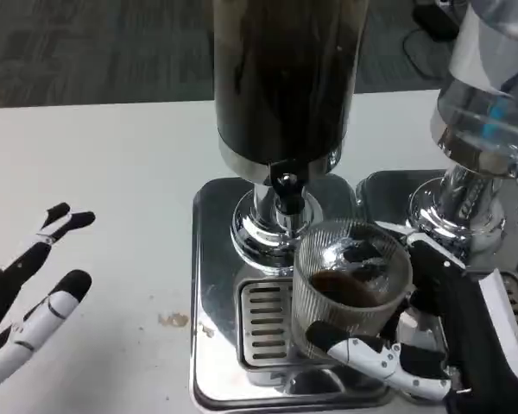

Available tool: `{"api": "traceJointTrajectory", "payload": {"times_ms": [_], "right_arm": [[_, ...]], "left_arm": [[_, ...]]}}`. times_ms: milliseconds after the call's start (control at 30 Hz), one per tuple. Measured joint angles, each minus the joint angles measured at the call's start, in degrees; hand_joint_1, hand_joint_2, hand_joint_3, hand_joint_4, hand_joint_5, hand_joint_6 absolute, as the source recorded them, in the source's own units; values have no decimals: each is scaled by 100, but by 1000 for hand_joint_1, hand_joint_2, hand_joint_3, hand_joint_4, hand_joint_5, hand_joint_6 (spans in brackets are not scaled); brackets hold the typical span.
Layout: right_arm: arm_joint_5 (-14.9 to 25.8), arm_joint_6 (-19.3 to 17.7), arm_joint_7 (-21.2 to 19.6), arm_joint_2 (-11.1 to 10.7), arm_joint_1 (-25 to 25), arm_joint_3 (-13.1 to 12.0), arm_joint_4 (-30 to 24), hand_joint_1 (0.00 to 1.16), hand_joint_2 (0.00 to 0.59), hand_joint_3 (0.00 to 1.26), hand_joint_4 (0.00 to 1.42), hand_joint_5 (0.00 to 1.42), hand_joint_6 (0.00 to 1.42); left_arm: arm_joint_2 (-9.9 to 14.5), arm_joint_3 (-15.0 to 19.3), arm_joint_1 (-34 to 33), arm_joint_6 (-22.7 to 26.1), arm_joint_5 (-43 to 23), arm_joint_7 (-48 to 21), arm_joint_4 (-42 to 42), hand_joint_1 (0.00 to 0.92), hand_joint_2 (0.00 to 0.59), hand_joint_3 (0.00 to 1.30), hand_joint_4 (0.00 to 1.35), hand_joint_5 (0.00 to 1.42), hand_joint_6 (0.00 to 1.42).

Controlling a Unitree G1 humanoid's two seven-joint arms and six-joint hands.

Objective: Grasp the cup under the faucet to collect the drink, then remove the cup.

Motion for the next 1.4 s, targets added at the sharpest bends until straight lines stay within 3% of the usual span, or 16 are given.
{"api": "traceJointTrajectory", "payload": {"times_ms": [333,500,800,1167,1400], "right_arm": [[154,59,461,-276,518,-182,-721,920,152,510,611,825,1099],[251,71,512,-257,889,-293,-1111,917,153,513,615,825,1101],[290,78,533,-143,1241,-294,-1197,919,160,524,619,825,1114],[477,119,777,-280,1222,-651,-1336,925,162,532,633,825,1120],[585,119,862,-277,1208,-745,-1340,919,160,532,636,825,1119]], "left_arm": [[102,107,217,-134,-24,-8,-185,0,219,131,0,14,0],[154,206,277,-144,-102,-11,-280,0,221,129,0,6,0],[281,400,713,-266,-125,-119,-622,0,225,107,0,0,0],[167,507,1622,-161,-132,-223,-1333,0,237,101,0,0,0],[188,718,1627,-158,585,-206,-1801,0,260,0,0,0,0]]}}
